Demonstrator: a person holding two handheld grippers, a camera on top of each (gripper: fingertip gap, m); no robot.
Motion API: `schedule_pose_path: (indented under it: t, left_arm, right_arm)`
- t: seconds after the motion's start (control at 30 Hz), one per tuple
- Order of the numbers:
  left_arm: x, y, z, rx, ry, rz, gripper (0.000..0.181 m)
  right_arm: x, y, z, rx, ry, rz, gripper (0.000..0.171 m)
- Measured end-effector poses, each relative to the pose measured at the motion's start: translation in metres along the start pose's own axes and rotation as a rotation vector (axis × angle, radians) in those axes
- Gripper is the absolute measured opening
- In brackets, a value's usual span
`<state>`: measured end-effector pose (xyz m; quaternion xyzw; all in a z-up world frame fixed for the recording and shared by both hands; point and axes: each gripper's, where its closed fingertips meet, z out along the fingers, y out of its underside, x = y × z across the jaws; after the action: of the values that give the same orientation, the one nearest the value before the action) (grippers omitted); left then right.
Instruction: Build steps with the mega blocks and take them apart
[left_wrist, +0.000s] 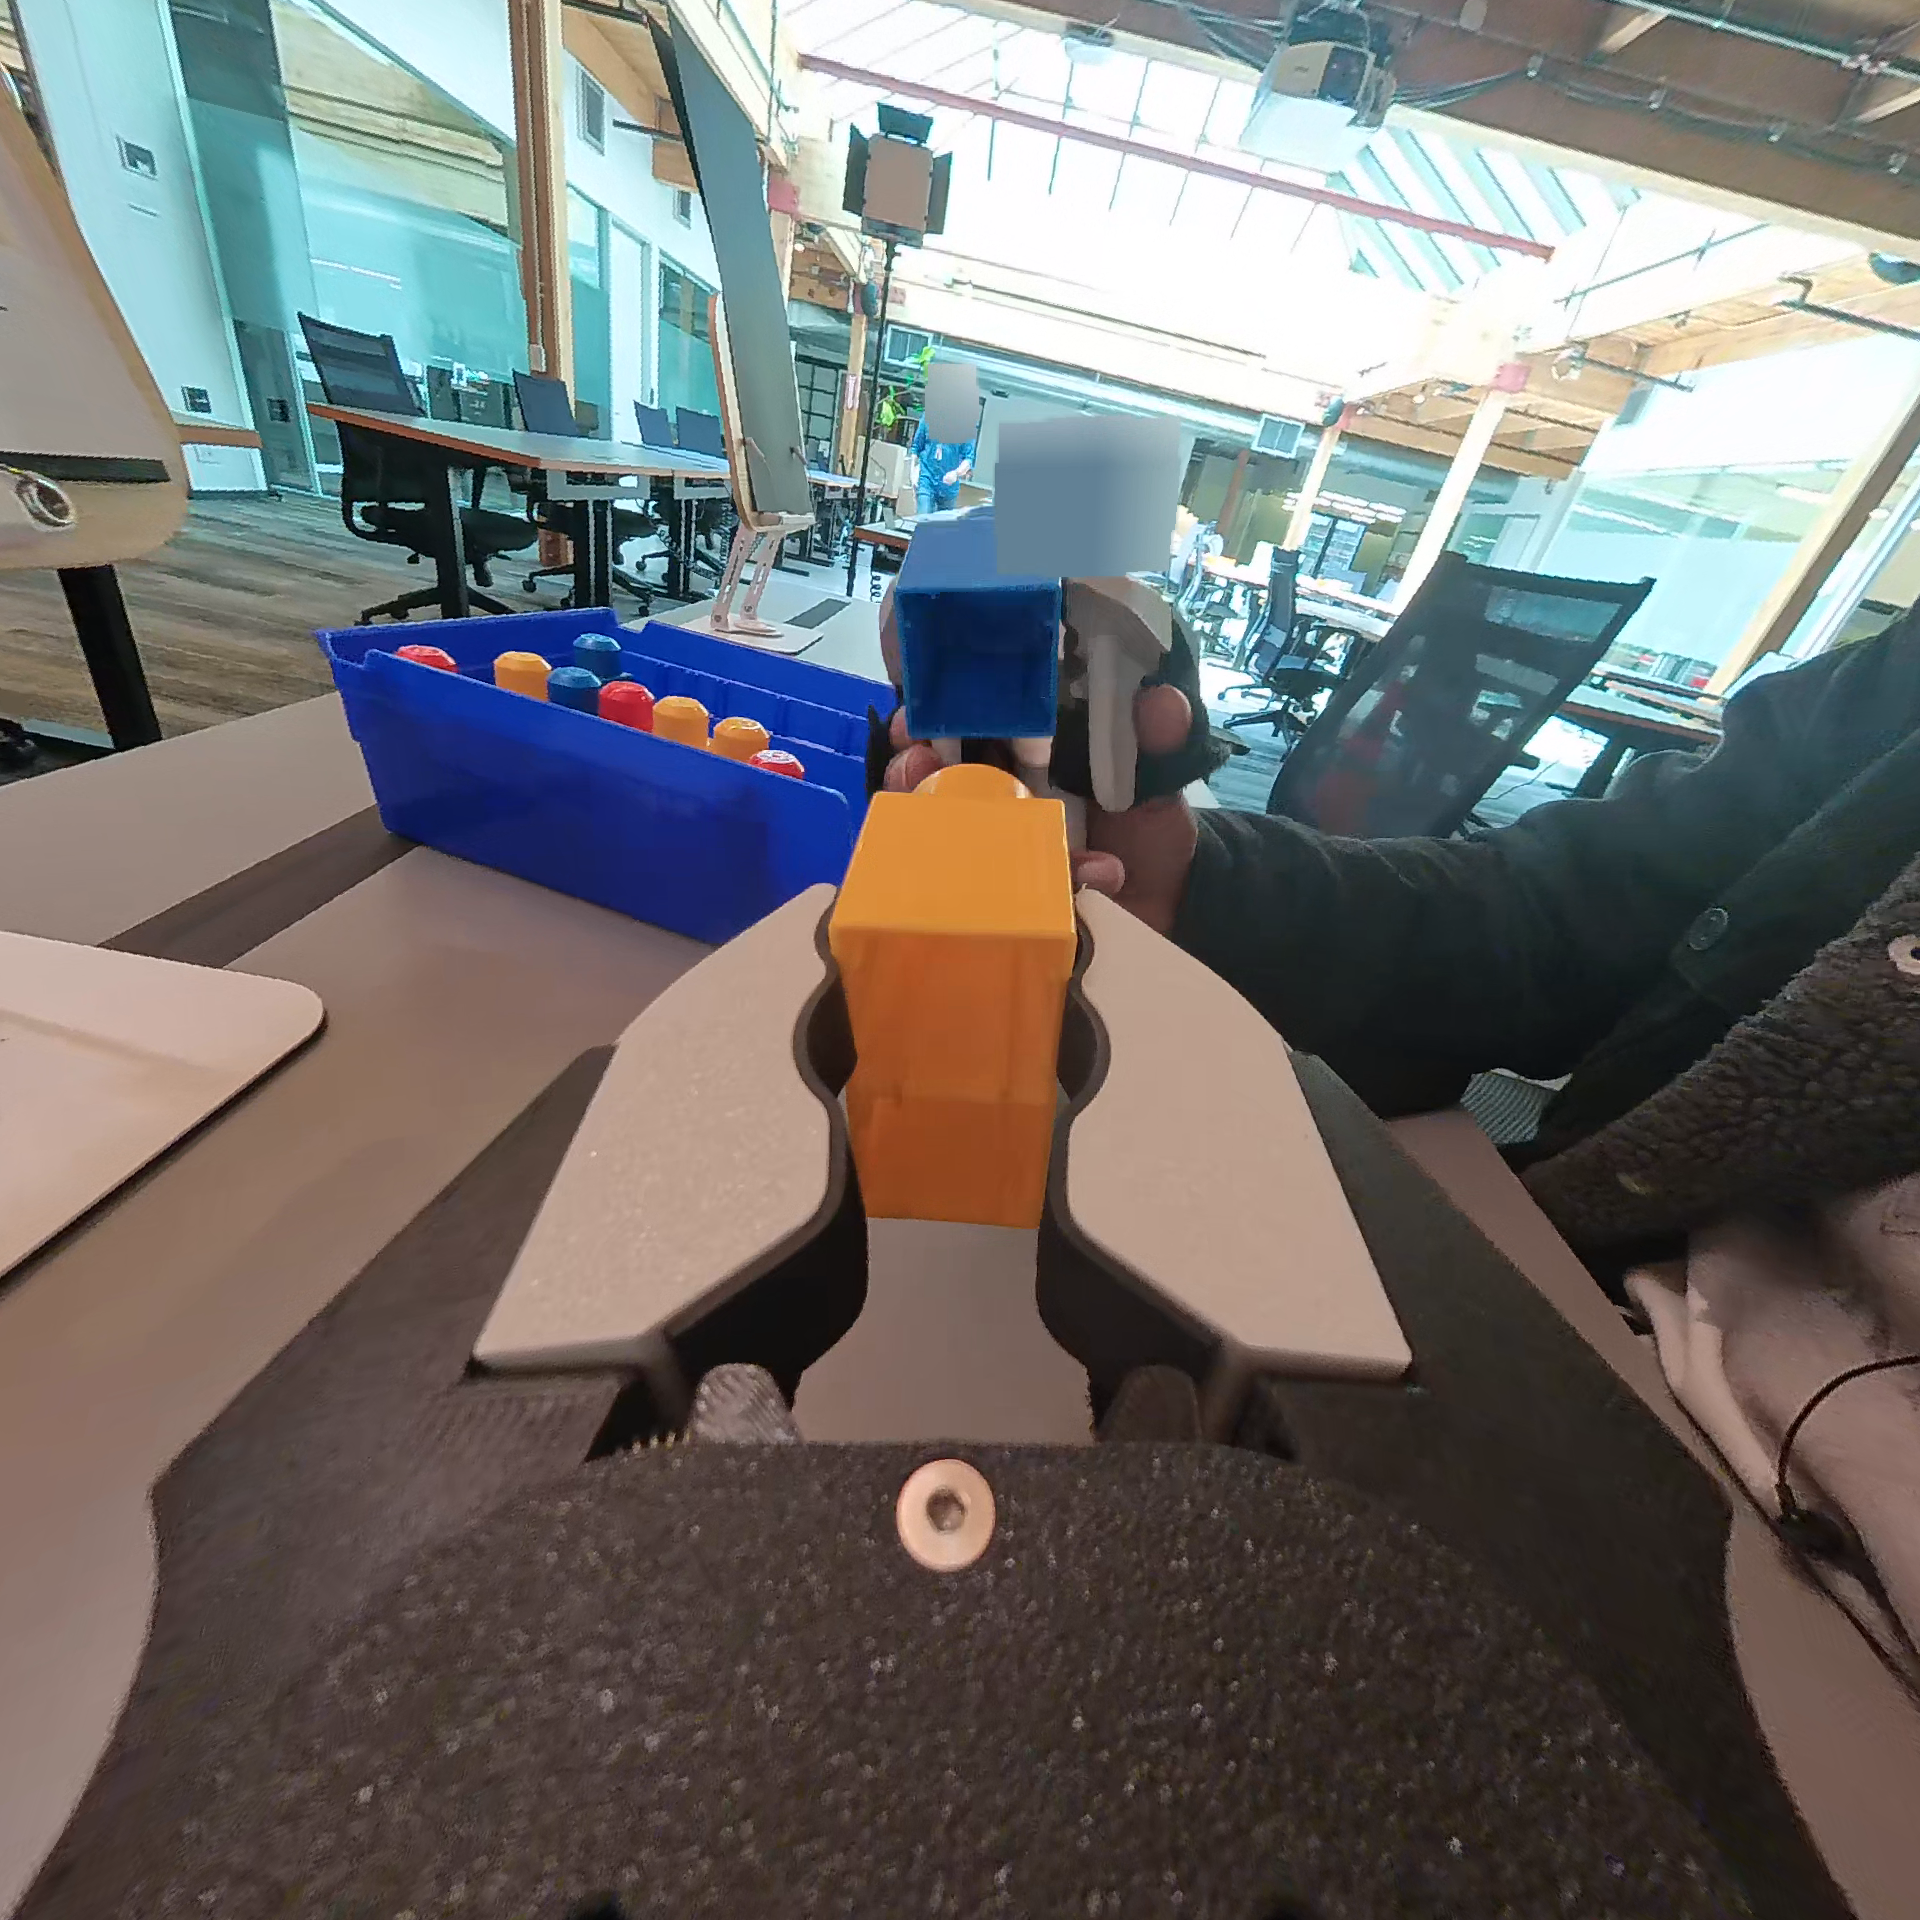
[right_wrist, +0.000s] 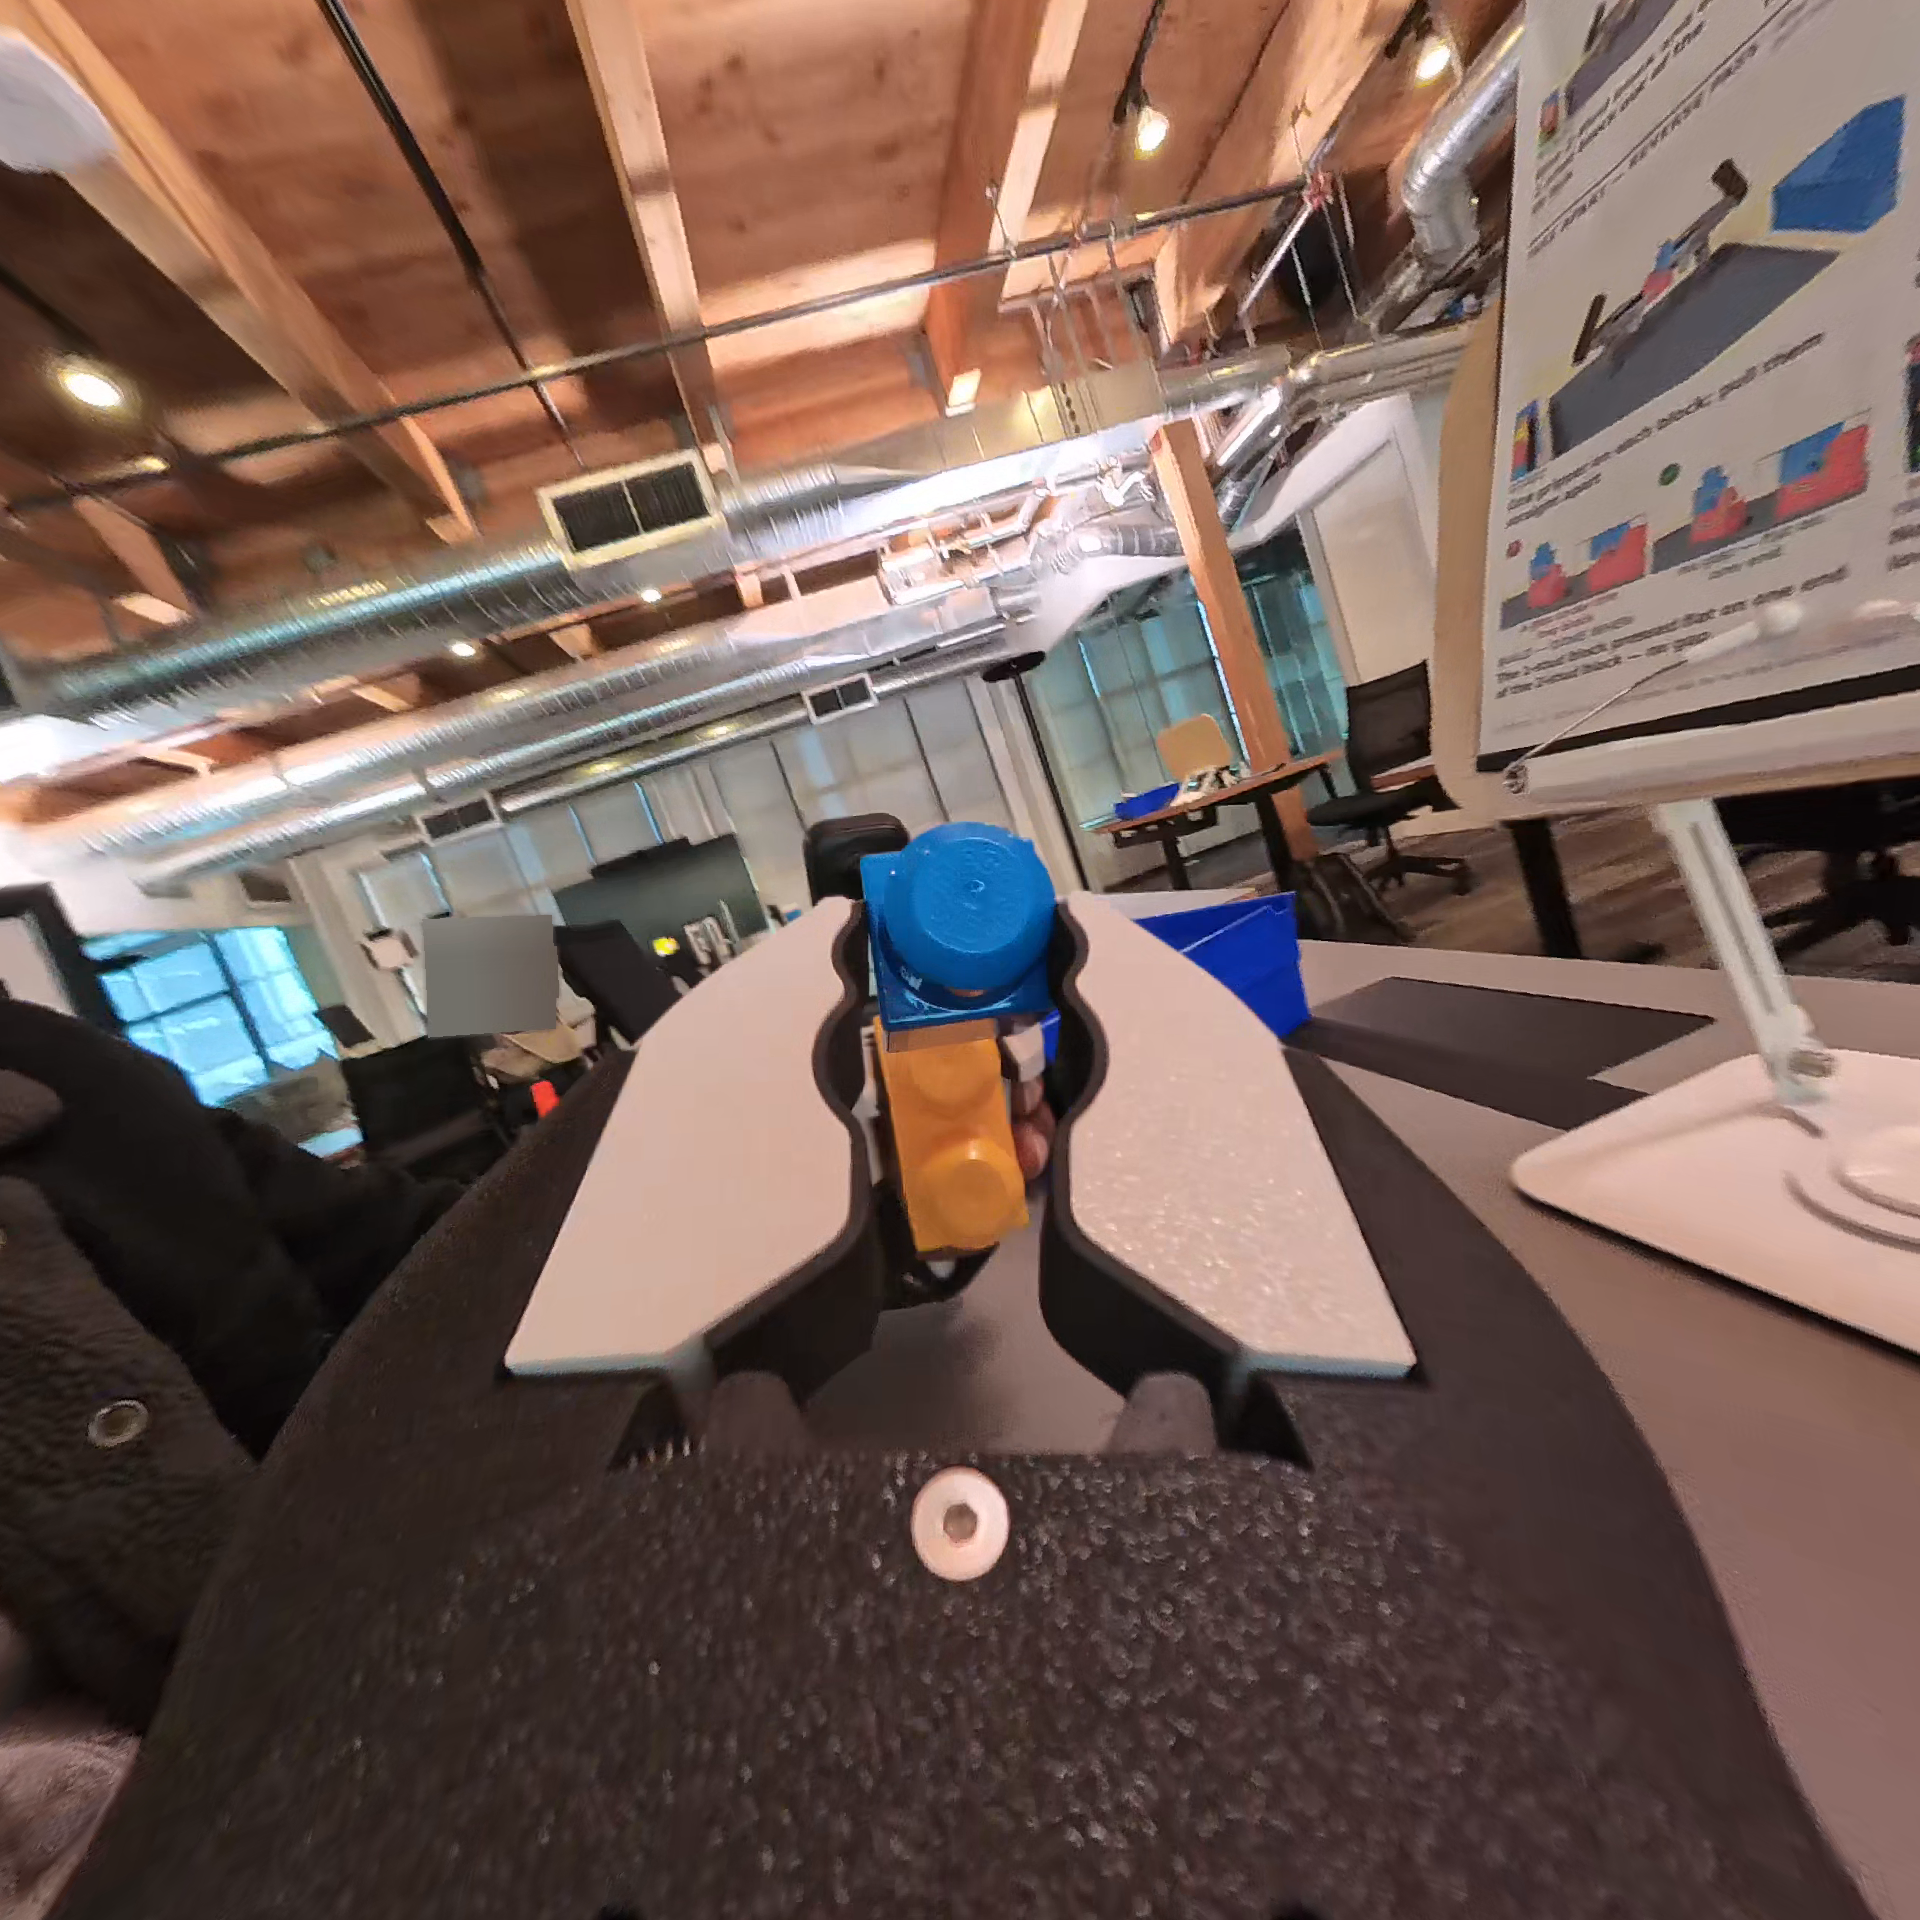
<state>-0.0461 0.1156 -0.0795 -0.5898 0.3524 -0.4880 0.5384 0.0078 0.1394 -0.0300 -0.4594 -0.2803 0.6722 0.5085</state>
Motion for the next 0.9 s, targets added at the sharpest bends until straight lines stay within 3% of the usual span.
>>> schedule_pose_path:
  t: [0.27, 0.9]
  left_arm:
    - [0.009, -0.007, 0.003, 0.037, 0.035, -0.028, 0.037]
    - [0.01, -0.011, 0.013, 0.115, 0.023, -0.11, 0.037]
  right_arm:
    - [-0.008, 0.027, 0.01, -0.049, -0.035, 0.026, 0.033]
    - [-0.009, 0.029, 0.012, 0.014, 0.005, 0.022, 0.033]
